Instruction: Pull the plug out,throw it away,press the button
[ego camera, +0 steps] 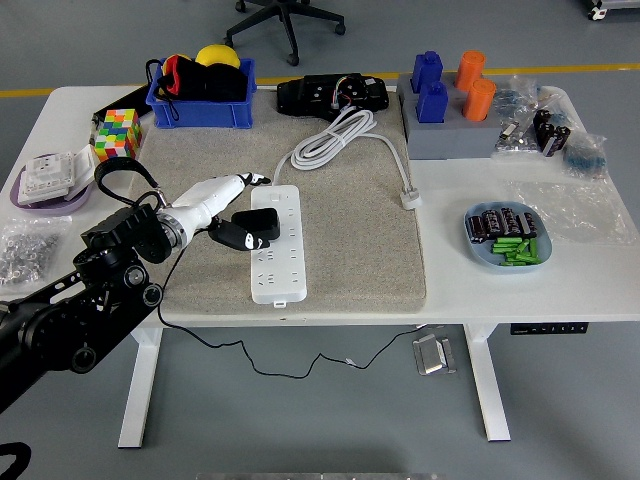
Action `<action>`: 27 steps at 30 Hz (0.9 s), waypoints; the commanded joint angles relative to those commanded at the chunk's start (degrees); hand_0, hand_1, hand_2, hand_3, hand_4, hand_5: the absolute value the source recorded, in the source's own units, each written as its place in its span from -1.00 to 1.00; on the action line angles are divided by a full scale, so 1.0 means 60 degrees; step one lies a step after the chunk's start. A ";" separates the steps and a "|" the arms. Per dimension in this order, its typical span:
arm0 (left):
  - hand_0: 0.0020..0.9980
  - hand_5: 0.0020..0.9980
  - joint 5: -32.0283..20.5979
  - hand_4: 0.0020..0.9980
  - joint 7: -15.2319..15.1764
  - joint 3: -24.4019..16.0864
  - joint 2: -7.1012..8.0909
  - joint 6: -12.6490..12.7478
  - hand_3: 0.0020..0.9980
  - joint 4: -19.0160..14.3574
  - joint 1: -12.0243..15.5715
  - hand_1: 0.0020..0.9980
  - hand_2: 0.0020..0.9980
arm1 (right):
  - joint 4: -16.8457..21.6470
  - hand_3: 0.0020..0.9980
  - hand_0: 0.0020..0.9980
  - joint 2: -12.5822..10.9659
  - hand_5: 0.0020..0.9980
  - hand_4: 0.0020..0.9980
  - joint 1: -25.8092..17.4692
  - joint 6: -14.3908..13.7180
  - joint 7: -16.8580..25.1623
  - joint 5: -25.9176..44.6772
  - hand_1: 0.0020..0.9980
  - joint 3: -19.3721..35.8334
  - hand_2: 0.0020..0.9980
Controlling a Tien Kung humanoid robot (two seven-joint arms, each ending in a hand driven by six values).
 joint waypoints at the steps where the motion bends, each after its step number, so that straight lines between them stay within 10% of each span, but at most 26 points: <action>1: 0.84 -0.92 0.0003 0.82 0.0002 0.0016 -0.0029 0.0004 0.82 0.0048 -0.0025 0.76 0.66 | -0.0002 0.43 0.54 0.0001 0.32 0.77 0.0001 0.0000 0.0000 -0.0003 0.46 0.0001 0.45; 9: 0.56 -1.00 -0.0100 0.67 -0.0011 0.0296 -0.0275 0.0008 0.53 0.0667 -0.0328 0.39 0.21 | -0.0012 0.43 0.54 -0.0022 0.32 0.77 0.0007 -0.0005 0.0000 -0.0002 0.46 0.0008 0.45; 20: 0.40 -1.00 -0.0249 0.64 -0.0012 0.0440 -0.0374 0.0056 0.37 0.0958 -0.0466 0.24 0.07 | -0.0015 0.43 0.54 -0.0051 0.32 0.77 0.0004 -0.0004 -0.0002 0.0003 0.46 -0.0032 0.45; 21: -0.09 -1.00 -0.0259 0.35 -0.0002 0.0441 -0.0375 0.0047 0.17 0.0960 -0.0472 -0.09 -0.11 | -0.0016 0.43 0.54 -0.0054 0.32 0.77 0.0008 -0.0005 -0.0001 0.0002 0.46 -0.0036 0.45; 27: -0.18 -1.00 -0.0348 0.29 0.0046 0.0504 -0.0348 -0.0056 0.12 0.0945 -0.0478 -0.25 -0.26 | -0.0012 0.43 0.54 -0.0065 0.32 0.77 0.0040 -0.0004 0.0000 0.0021 0.46 -0.0067 0.45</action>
